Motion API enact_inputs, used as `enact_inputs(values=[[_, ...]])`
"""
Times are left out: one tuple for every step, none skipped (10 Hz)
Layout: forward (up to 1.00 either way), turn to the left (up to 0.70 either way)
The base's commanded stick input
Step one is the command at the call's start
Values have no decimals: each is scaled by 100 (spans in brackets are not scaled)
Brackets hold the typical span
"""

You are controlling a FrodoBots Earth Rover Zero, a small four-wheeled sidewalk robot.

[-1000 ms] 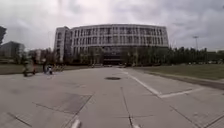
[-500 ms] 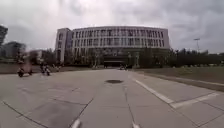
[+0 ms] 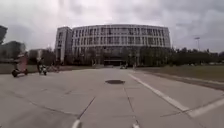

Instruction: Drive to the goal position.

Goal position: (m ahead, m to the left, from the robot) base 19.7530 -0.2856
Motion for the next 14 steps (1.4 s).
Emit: enact_inputs(values=[[85, -12], [85, 0], [85, 0], [85, 0], [85, 0], [85, 0], [85, 0], [85, 0], [85, 0], [85, 0], [85, 0], [85, 0], [85, 0], [85, 0]])
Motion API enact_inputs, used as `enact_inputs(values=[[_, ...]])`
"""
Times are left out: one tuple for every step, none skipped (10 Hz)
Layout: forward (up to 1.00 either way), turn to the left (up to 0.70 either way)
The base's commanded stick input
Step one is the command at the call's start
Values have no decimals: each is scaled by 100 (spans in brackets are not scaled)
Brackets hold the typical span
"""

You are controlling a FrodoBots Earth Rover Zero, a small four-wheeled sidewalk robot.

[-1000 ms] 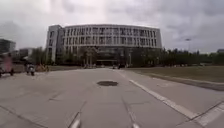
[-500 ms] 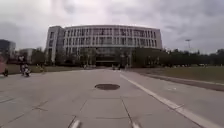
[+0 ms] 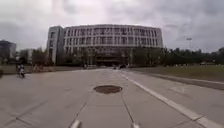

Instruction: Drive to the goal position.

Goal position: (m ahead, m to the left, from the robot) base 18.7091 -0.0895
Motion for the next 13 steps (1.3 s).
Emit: enact_inputs(values=[[85, 0], [85, 0], [85, 0], [85, 0], [85, 0], [85, 0], [85, 0], [85, 0], [85, 0], [85, 0], [85, 0], [85, 0], [85, 0]])
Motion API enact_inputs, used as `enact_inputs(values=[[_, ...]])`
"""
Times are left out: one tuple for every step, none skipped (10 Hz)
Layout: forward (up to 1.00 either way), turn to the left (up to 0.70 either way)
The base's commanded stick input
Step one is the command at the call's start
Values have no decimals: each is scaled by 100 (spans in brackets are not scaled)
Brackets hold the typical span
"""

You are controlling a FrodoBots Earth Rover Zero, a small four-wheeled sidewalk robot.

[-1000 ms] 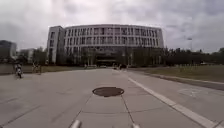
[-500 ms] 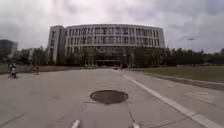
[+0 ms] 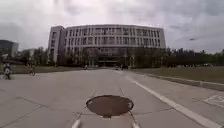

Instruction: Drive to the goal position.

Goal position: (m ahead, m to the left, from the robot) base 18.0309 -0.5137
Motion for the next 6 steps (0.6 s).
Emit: enact_inputs(values=[[85, 0], [85, 0], [85, 0], [85, 0], [85, 0], [85, 0]])
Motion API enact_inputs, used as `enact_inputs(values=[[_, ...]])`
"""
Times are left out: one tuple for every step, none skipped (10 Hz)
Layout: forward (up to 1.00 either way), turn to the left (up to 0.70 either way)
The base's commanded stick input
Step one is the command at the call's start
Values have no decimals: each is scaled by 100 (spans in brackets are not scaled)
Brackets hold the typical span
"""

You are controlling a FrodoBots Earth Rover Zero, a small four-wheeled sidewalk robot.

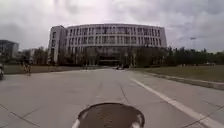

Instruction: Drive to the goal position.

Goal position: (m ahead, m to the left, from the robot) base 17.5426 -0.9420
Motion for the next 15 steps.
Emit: enact_inputs(values=[[85, 0], [85, 0], [85, 0], [85, 0], [85, 0], [85, 0], [85, 0], [85, 0], [85, 0], [85, 0], [85, 0], [85, 0], [85, 0], [85, 0], [85, 0]])
